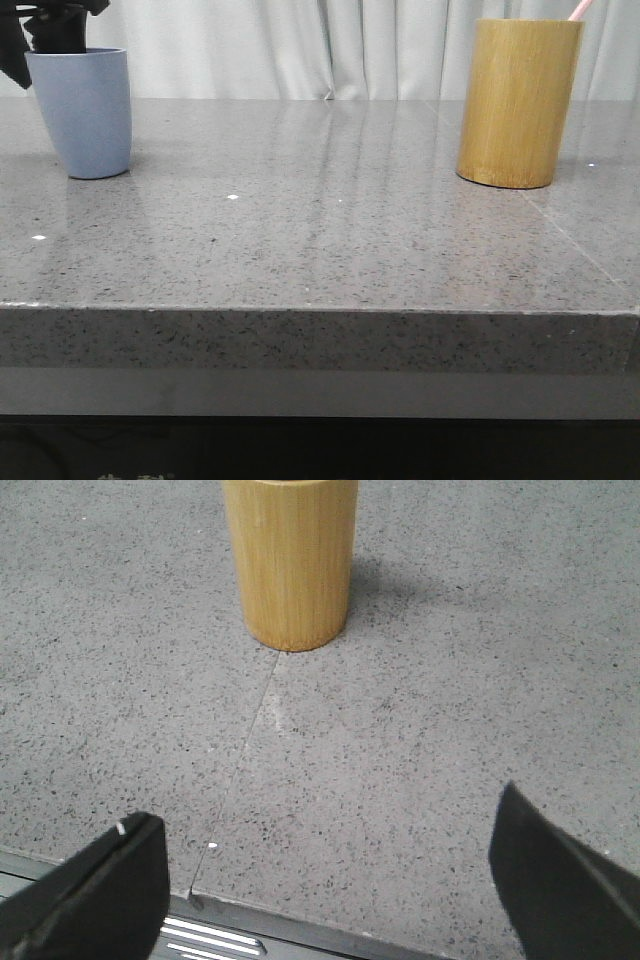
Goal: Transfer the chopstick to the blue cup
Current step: 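Lower the left gripper into the light blue cup and grip its rim, then lift the blue cup with the left gripper, carry it toward the bamboo holder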
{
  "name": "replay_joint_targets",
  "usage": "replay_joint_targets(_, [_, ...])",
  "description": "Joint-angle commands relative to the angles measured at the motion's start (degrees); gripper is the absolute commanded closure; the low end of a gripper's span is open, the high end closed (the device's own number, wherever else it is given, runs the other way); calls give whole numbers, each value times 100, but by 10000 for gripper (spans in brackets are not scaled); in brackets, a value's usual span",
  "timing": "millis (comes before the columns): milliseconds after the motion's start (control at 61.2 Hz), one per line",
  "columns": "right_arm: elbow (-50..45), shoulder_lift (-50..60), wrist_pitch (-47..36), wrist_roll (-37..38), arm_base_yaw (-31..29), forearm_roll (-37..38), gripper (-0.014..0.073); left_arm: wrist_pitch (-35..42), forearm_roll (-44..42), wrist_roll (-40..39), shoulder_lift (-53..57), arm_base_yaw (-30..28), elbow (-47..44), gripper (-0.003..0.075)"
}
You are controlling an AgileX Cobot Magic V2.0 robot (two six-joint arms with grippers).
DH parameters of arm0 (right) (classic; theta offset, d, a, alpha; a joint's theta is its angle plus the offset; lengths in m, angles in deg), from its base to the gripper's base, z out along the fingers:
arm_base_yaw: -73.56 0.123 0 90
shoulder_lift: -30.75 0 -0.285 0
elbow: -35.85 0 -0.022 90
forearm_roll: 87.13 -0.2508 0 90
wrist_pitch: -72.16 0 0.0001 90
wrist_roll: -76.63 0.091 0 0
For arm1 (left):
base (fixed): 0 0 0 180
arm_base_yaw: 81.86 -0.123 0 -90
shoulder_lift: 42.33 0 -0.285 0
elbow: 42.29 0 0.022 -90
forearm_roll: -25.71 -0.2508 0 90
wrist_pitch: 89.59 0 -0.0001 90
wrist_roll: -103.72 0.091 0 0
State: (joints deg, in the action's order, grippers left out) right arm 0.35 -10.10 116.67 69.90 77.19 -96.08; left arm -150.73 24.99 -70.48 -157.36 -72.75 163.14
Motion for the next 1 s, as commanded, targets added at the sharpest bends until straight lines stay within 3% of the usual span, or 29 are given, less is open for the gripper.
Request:
replay_joint_targets(0, [188, -60, -372, -63, 17, -52, -61, 241, 71, -73, 285, 19, 212, 513])
replay_joint_targets(261, [188, -60, -372, -63, 17, -52, -61, 244, 165, -73, 285, 97, 290, 739])
replay_joint_targets(768, [188, -60, -360, -63, 17, -52, -61, -175, 152, -63, 14, 1734, 1680, 739])
replay_joint_targets(980, [188, -60, -353, -63, 17, -52, -61, -241, 163, -63, -425, 2155, 2222, 739])
